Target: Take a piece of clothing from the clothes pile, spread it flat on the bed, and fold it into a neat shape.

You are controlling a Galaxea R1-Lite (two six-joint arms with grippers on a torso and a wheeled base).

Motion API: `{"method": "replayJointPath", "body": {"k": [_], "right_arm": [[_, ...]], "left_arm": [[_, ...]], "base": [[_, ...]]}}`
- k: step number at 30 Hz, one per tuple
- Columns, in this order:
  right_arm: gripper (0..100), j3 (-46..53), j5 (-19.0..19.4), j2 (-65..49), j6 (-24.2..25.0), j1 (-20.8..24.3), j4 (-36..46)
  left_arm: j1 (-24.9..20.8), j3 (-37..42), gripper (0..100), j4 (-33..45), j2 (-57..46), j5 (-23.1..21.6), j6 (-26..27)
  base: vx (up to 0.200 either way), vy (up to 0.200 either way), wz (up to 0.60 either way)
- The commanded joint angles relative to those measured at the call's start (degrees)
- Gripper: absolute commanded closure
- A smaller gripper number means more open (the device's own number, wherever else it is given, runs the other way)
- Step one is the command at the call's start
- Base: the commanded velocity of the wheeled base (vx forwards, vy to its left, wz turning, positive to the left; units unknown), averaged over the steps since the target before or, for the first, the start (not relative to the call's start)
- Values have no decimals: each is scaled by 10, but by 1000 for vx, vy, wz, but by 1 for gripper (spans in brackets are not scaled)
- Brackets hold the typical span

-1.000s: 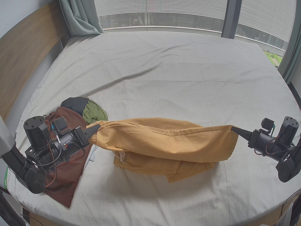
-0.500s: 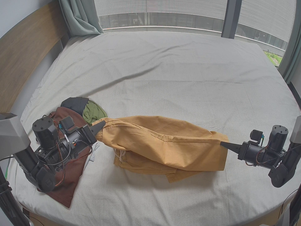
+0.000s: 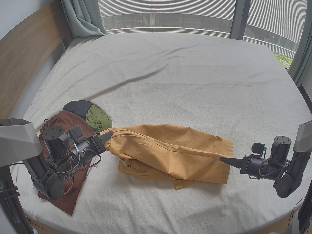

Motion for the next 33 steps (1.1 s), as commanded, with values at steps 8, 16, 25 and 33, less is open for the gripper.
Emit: {"method": "replayJointPath", "body": {"k": [8,16,25,33], "right_arm": [[0,-17,-3,33,-1,27,-1],[0,-34,-6,41,-1,36,-2],[0,-41,-6,50,-1,39,-2],[100,-47,-6,51,-4,39,-2]], "left_arm": [[0,0,100,0,1,-1,0],[0,-1,100,0,1,-1,0],[0,-1,100,0,1,-2,0],[-1,-1,100,0,1,-3,1]], "base": [[0,0,0],[0,0,0],[0,0,0],[0,0,0]]}}
